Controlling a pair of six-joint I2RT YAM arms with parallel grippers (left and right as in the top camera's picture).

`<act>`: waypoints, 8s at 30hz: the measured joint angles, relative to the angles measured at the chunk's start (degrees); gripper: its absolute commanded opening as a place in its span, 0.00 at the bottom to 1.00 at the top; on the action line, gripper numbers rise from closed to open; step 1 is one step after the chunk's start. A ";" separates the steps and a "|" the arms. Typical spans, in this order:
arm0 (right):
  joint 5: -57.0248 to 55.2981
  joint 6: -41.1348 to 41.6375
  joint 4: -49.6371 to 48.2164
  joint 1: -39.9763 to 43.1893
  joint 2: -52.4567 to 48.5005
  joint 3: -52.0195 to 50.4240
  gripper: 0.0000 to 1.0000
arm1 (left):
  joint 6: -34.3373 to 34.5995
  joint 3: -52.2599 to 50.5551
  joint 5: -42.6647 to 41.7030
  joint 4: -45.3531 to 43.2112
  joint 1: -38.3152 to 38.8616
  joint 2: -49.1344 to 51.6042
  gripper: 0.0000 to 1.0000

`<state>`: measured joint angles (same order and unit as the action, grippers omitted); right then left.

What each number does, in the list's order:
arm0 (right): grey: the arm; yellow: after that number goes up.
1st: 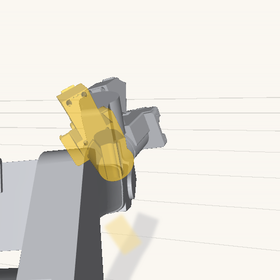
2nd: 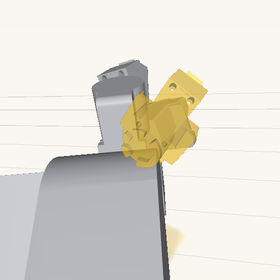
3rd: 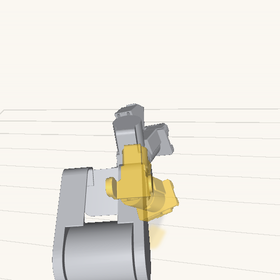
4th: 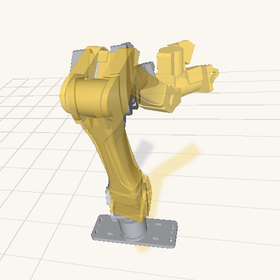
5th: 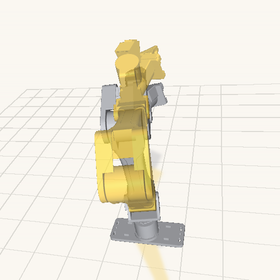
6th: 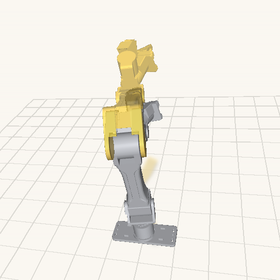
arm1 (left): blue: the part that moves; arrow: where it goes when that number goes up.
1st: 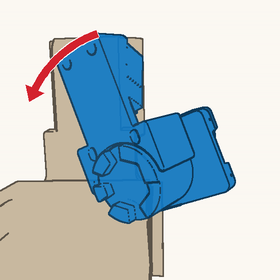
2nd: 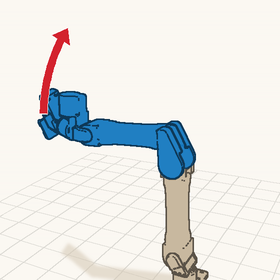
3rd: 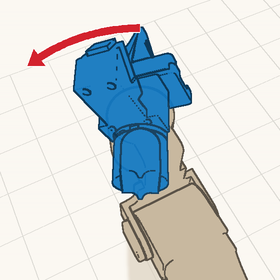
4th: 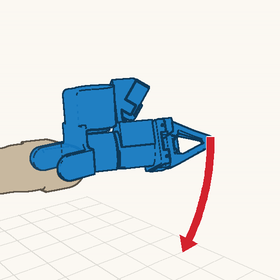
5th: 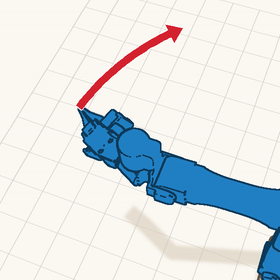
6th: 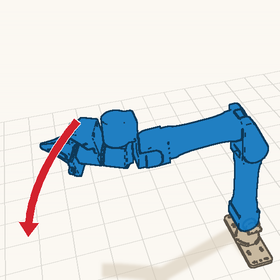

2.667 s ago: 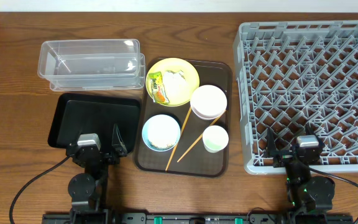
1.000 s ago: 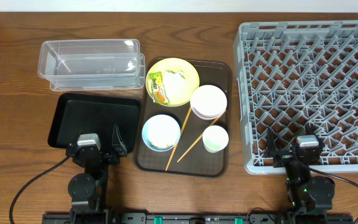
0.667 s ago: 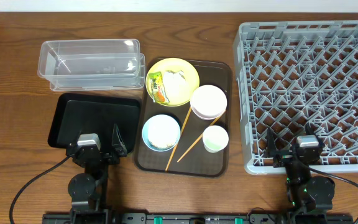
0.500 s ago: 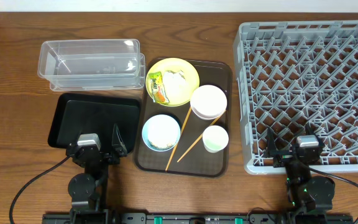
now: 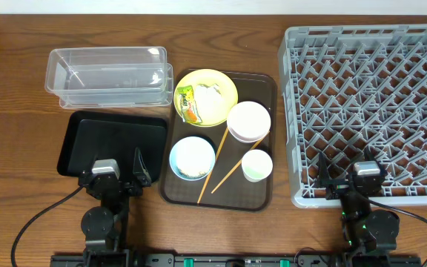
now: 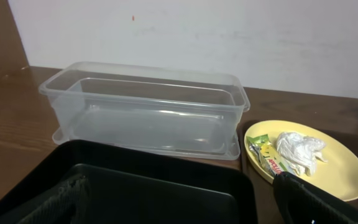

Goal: Sort waste into correct bins and load items into the dishwasher rack

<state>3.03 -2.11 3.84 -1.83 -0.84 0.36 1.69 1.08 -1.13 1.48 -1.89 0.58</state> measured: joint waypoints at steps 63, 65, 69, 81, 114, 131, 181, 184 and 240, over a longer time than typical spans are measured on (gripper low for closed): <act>-5.07 0.63 -6.80 0.04 -11.17 7.02 0.99 | 10.36 46.29 -14.58 5.77 3.56 67.08 0.96; -6.32 -0.87 -8.92 0.04 -16.59 10.21 0.99 | 10.34 48.41 -13.44 7.26 4.63 69.24 0.96; -7.65 -4.59 -10.60 0.04 -28.81 17.64 0.99 | 10.10 53.64 -11.02 10.01 7.15 73.85 0.96; -6.25 -7.63 0.26 0.07 -60.33 40.61 0.99 | 8.26 64.17 -8.98 16.15 11.80 85.74 0.96; 3.91 -7.37 12.39 0.07 -69.53 52.37 0.99 | 7.30 65.61 -12.00 4.15 20.94 100.32 0.94; 4.07 -7.34 12.94 0.07 -69.53 52.37 0.99 | 7.28 65.61 -11.08 3.34 22.47 108.89 0.94; 4.07 -7.34 13.94 0.07 -69.53 52.39 0.99 | 6.71 66.58 1.79 7.37 6.43 93.02 0.17; 4.07 -7.34 13.92 0.07 -69.53 52.39 0.99 | 6.49 66.58 2.27 7.50 4.96 94.51 0.57; 4.04 -7.34 13.51 0.07 -69.53 52.41 0.99 | 8.81 66.55 -4.04 18.71 18.40 107.16 0.52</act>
<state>7.07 -9.45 17.34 -1.76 -70.37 52.77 10.50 67.64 -5.17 20.18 16.51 107.74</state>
